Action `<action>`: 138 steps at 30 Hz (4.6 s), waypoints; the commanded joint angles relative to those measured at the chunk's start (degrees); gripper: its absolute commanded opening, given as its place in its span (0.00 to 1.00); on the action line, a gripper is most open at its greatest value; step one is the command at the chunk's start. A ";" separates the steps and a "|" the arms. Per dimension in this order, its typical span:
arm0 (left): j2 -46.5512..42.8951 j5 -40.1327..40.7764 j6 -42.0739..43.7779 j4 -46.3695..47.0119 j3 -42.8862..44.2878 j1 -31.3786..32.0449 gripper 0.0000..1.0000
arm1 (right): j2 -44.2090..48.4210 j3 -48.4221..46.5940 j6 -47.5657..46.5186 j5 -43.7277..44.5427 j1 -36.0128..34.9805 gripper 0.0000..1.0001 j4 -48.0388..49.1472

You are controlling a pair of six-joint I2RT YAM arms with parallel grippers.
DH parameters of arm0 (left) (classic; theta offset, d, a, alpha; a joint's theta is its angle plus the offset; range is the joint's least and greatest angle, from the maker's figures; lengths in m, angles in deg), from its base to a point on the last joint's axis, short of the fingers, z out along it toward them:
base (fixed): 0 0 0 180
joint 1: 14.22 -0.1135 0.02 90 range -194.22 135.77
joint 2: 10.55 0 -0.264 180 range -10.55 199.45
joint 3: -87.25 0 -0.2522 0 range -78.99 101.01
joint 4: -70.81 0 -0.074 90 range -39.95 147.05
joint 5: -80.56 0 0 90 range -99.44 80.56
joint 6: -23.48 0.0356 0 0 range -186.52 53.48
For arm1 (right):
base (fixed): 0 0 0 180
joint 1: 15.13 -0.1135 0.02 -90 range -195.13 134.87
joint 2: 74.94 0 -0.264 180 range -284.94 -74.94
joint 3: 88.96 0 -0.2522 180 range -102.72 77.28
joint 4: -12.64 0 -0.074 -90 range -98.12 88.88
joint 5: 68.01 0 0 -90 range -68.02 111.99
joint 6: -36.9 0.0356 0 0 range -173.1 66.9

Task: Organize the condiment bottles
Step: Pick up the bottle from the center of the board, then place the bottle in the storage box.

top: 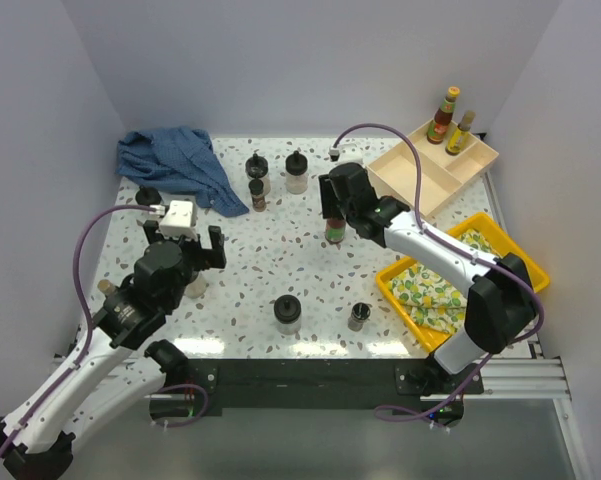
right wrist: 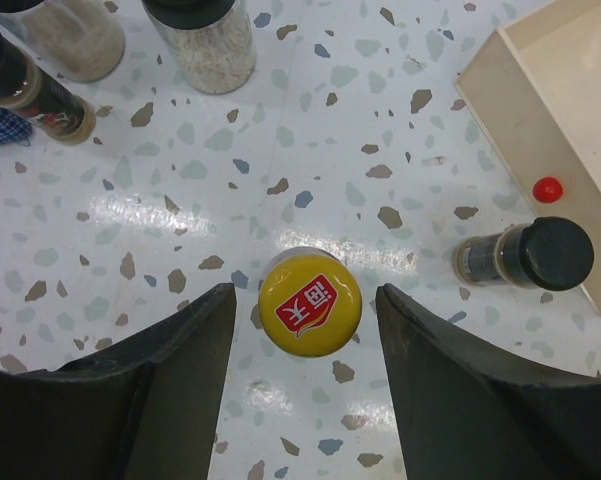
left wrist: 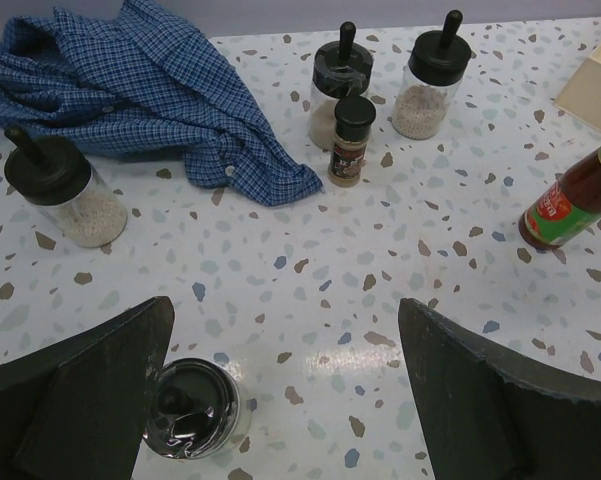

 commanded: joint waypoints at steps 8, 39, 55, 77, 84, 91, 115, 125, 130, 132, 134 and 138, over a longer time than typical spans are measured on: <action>-0.33 0.59 -0.98 3.73 -0.53 0.27 1.00 | -0.93 0.14 -1.31 2.58 -0.01 0.47 7.50; 2.04 0.15 -0.98 3.38 -0.01 0.27 1.00 | -9.53 -39.74 -7.20 1.70 15.09 0.00 -3.75; 1.95 0.94 -1.24 2.59 -0.09 0.27 1.00 | -29.84 -62.97 -6.76 6.62 31.53 0.00 3.70; 1.60 1.64 -1.77 2.06 -0.18 0.27 1.00 | -43.64 -63.95 -11.07 10.23 36.02 0.00 21.48; 1.34 2.26 -1.86 1.71 -0.45 0.45 1.00 | -46.80 -62.96 -11.16 6.71 36.37 0.00 25.61; 2.74 2.87 -1.69 1.97 -0.62 0.53 1.00 | -44.62 -52.79 -7.21 5.30 36.37 0.02 31.13; 1.60 4.02 -1.59 2.85 -1.15 0.45 1.00 | -26.78 -50.50 8.88 -4.88 34.53 0.99 2.77; 5.02 9.46 -4.93 -0.83 1.22 0.45 1.00 | -1.49 -27.84 3.44 -26.40 24.53 0.99 -10.06; 11.68 6.13 -12.65 -7.16 7.89 0.45 1.00 | 11.96 -11.62 5.19 -33.00 20.65 0.99 -14.04; 14.24 5.60 -14.25 -10.06 10.70 0.45 1.00 | 21.07 -4.99 7.81 -34.51 19.06 0.99 -9.66; 18.20 7.52 -16.09 -11.64 12.11 0.36 1.00 | 26.12 2.58 9.14 -35.47 18.36 0.99 -7.36; 27.24 18.83 -26.25 -25.25 21.51 -0.78 1.00 | 34.92 7.43 10.29 -34.86 18.27 0.99 -9.10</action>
